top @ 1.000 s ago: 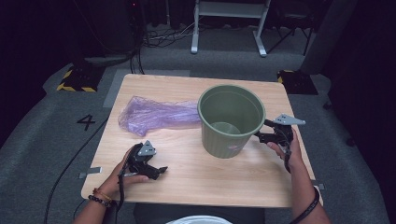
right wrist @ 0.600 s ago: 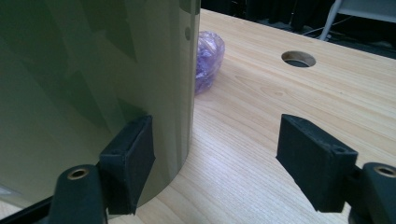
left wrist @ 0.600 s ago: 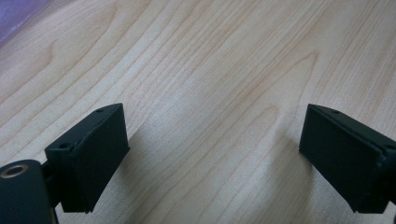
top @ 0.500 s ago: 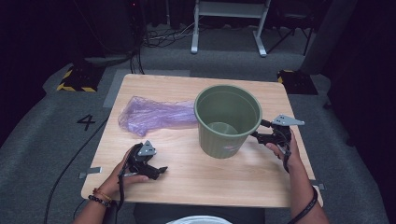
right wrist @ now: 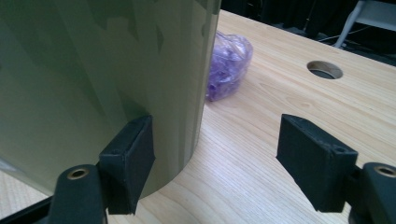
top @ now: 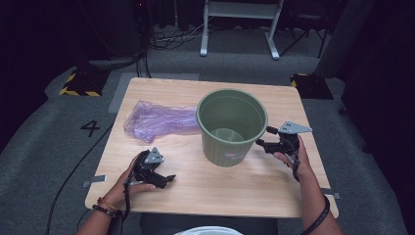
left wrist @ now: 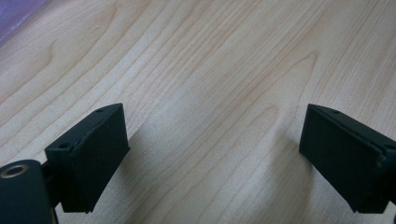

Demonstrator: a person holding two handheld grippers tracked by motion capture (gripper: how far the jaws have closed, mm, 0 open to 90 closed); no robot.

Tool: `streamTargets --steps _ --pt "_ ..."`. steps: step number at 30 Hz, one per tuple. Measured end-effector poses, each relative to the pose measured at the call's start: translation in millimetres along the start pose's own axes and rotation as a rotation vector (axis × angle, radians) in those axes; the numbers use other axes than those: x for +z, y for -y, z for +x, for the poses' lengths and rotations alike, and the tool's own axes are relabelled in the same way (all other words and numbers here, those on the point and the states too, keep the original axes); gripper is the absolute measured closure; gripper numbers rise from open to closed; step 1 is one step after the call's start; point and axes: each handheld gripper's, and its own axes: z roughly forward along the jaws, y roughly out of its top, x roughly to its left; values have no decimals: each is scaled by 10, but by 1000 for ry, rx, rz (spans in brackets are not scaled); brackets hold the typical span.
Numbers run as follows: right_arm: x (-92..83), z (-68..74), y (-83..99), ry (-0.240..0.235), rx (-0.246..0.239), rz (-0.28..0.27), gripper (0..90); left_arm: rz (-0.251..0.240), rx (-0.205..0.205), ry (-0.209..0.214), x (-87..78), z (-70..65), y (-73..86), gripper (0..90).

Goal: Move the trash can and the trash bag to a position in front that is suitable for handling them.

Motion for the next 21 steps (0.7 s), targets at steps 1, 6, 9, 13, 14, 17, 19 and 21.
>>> streamTargets --steps 1,6,9,13,14,17,19,21 --pt "0 0 0 0 0 0 276 0 0 0 0 0 0 78" --pt "50 99 -38 -19 -38 8 281 0 0 0 0 0 0 78" --pt "77 166 -63 -29 -62 11 280 0 0 0 0 0 0 78" --pt "114 247 -85 -48 -79 14 277 0 0 0 0 0 0 78" --pt "121 283 -92 -56 -88 14 274 0 0 0 0 0 0 78" --pt "129 323 -100 -66 -103 15 270 0 0 0 0 0 0 78" --pt "138 375 -103 -84 -119 18 264 0 0 0 0 0 0 78" --pt "145 411 -92 -84 -139 36 262 0 0 0 0 0 0 78"
